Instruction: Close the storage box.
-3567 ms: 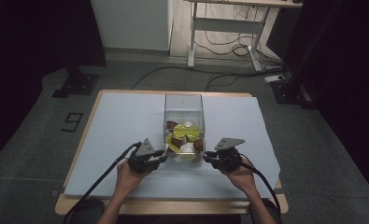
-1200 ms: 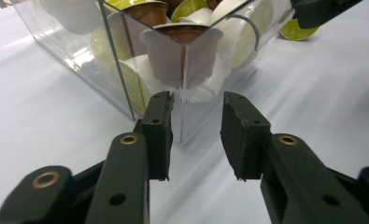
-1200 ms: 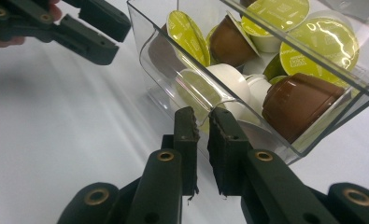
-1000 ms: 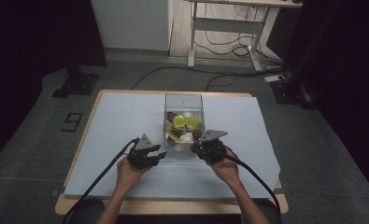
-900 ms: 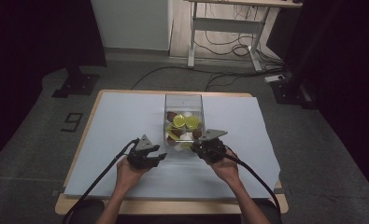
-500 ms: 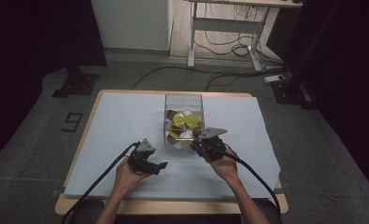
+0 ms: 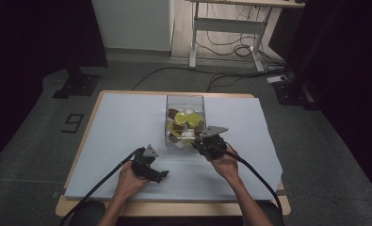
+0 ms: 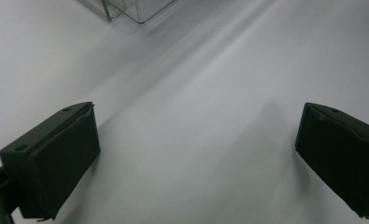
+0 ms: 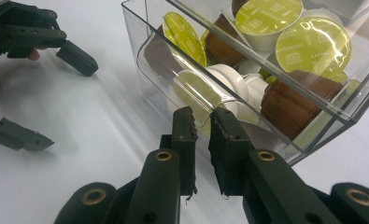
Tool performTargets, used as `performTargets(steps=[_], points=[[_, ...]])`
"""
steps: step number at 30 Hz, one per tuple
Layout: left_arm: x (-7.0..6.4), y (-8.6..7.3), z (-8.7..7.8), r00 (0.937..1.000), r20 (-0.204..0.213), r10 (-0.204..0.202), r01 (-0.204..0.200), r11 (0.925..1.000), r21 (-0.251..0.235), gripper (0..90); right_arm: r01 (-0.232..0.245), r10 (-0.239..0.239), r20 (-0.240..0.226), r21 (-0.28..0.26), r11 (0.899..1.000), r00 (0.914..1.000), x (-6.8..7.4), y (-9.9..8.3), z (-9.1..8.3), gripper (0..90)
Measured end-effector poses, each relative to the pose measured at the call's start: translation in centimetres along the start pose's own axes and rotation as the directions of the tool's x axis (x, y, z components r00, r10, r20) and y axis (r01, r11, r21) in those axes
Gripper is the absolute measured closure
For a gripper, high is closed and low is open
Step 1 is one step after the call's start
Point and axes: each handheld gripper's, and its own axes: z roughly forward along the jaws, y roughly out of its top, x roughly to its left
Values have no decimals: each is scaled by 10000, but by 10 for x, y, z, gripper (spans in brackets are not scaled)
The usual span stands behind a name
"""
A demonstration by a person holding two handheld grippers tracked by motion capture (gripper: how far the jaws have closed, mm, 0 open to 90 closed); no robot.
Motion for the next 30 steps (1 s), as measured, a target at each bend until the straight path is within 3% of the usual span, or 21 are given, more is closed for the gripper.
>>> performTargets(steps=[5, 15, 30], points=[[-2, 0, 1, 9997, -147, 200, -199, 9998, 75, 0, -29, 29, 52, -53, 10000, 10000, -3, 1, 3, 794], [-3, 0, 1, 9993, -242, 281, -278, 9995, 133, 0, -47, 44, 341, 93, 9999, 9994, -7, 4, 11, 796], [-3, 0, 1, 9992, -269, 284, -280, 9995, 135, 0, -200, 197, 415, 66, 9998, 9989, -14, 6, 20, 795]])
